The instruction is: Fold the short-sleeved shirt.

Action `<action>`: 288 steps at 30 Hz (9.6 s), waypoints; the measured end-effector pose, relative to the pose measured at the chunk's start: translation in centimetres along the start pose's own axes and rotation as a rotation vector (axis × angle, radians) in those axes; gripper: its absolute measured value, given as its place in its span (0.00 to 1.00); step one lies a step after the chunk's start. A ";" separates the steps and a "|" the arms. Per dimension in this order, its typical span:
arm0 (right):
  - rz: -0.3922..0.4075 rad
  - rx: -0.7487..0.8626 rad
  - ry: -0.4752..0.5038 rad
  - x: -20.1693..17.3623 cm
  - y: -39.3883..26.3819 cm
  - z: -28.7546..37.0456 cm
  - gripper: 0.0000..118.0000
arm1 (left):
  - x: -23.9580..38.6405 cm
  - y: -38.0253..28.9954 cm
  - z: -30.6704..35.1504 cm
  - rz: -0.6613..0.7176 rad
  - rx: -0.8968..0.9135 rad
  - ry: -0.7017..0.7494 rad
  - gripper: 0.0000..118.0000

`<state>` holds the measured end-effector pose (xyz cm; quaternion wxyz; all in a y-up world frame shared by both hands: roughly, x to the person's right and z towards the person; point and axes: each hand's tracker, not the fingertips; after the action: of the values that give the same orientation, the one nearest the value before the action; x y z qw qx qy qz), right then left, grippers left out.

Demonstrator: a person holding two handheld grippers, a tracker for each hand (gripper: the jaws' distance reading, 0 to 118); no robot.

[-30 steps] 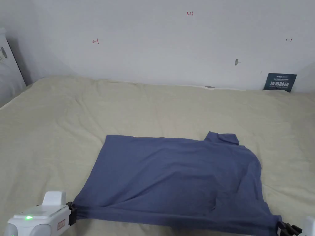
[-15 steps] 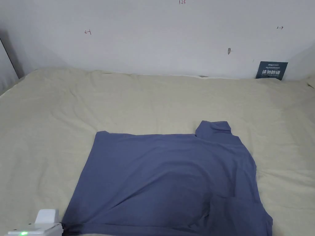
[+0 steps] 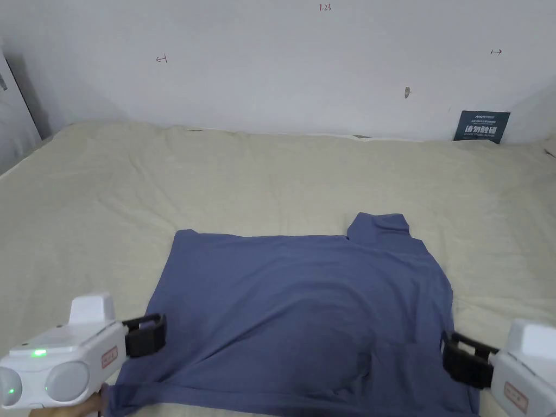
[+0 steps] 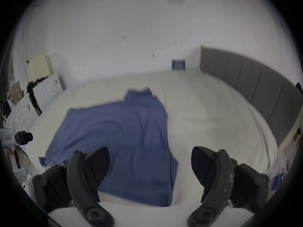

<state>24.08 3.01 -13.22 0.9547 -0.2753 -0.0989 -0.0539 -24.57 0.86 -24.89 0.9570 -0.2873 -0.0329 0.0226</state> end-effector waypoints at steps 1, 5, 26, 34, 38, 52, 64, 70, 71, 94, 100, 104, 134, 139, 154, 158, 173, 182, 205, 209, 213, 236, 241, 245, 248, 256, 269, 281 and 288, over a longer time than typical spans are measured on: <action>0.010 0.063 -0.004 0.0 0.7 0.3 0.88 | 0.7 1.0 1.0 -0.013 0.063 -0.005 0.95; 0.056 0.227 -0.031 -1.0 3.0 1.8 0.88 | 3.0 3.6 4.0 -0.042 0.255 0.003 0.93; 0.146 0.382 -0.080 -4.8 3.6 4.5 0.01 | 4.4 3.5 4.3 -0.077 0.248 -0.046 0.00; 0.135 0.348 -0.074 -5.4 3.8 5.0 0.01 | -1.3 -1.0 1.4 -0.059 0.014 0.006 0.13; 0.136 0.326 -0.075 -5.6 3.5 4.5 0.01 | -4.4 -3.4 -0.4 0.033 -0.117 0.037 0.81; 0.141 0.228 -0.086 -5.1 1.8 2.3 0.01 | -6.1 -10.0 -5.7 -0.039 -0.332 0.105 0.67; 0.075 -0.007 -0.117 0.0 -2.9 -1.4 0.69 | -5.0 -9.7 -4.8 -0.025 -0.295 0.036 0.04; 0.008 -0.263 -0.151 -0.1 -8.5 -3.8 0.87 | -4.8 -8.4 -3.7 -0.028 -0.262 0.023 0.04; 0.005 -0.291 -0.158 -0.4 -9.1 -4.0 0.87 | -4.8 -8.4 -3.6 -0.028 -0.261 0.023 0.04; -0.026 -0.170 -0.016 2.5 -3.8 -7.2 0.03 | -4.2 -2.4 -5.6 -0.006 -0.156 0.021 0.04; -0.005 -0.166 -0.023 1.8 -0.2 -12.7 0.03 | -3.2 1.1 -10.1 -0.023 -0.131 0.037 0.04; 0.011 -0.204 -0.033 1.6 1.1 -17.4 0.03 | -2.9 2.5 -14.1 -0.023 -0.147 0.052 0.04; -0.011 0.073 -0.016 -2.1 8.8 -8.9 0.90 | 2.2 7.5 -8.5 0.009 0.056 -0.066 0.96; 0.066 0.262 -0.060 -2.5 9.0 -3.8 0.90 | 4.5 8.0 -2.0 -0.059 0.263 -0.041 0.96; 0.131 0.464 -0.127 -5.1 5.1 2.4 0.01 | 7.0 3.4 4.0 -0.074 0.408 -0.055 0.00; 0.125 0.459 -0.116 -4.9 5.0 2.2 0.01 | 6.8 3.2 3.4 -0.069 0.391 -0.043 0.00; 0.132 0.371 -0.112 -4.4 4.7 -1.8 0.01 | 0.4 1.8 -10.6 0.017 -0.249 0.018 0.61; 0.124 0.264 -0.135 -3.1 3.9 -5.7 0.01 | -2.5 -2.4 -16.5 0.062 -0.419 0.166 0.75; -0.116 -0.422 -0.173 1.6 -2.9 -21.6 0.77 | -1.6 -0.7 -13.5 -0.015 -0.323 0.040 0.05; -0.118 -0.416 -0.111 0.3 -3.0 -20.2 0.28 | -1.8 -1.2 -13.6 -0.016 -0.334 0.044 0.05; -0.076 -0.388 -0.106 2.1 -3.3 -21.4 0.10 | -1.9 -1.5 -13.2 -0.008 -0.329 0.051 0.05; -0.107 -0.450 -0.086 3.4 -11.7 -8.2 0.10 | -4.7 -10.7 -7.2 0.053 -0.453 0.095 0.04; -0.113 -0.431 -0.101 3.1 -10.5 -8.1 0.15 | -3.8 -9.5 -7.0 0.019 -0.460 0.111 0.13; -0.108 -0.364 -0.103 3.5 -8.3 -6.9 0.58 | -3.4 -8.2 -5.6 0.017 -0.417 0.113 0.83; -0.080 -0.228 -0.071 2.3 -4.6 -4.3 0.85 | -2.5 -5.3 -3.0 0.055 -0.253 0.046 0.93; -0.020 0.171 -0.020 -1.3 4.3 1.8 0.85 | 3.0 2.6 3.3 0.048 0.214 -0.001 0.93; 0.154 0.410 -0.070 -5.2 5.9 3.3 0.13 | 8.3 4.5 4.9 -0.076 0.440 -0.014 0.10; 0.149 0.403 -0.057 -5.4 6.8 0.7 0.01 | 6.3 6.6 -1.3 -0.034 0.207 -0.065 0.00; 0.145 0.364 -0.059 -5.7 8.1 -3.2 0.01 | 3.2 9.6 -11.4 0.017 0.020 -0.122 0.00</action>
<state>20.33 8.38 -21.30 0.9869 -0.1058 -0.1147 0.0419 -20.75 2.79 -39.53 0.9558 -0.2762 -0.0885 0.0487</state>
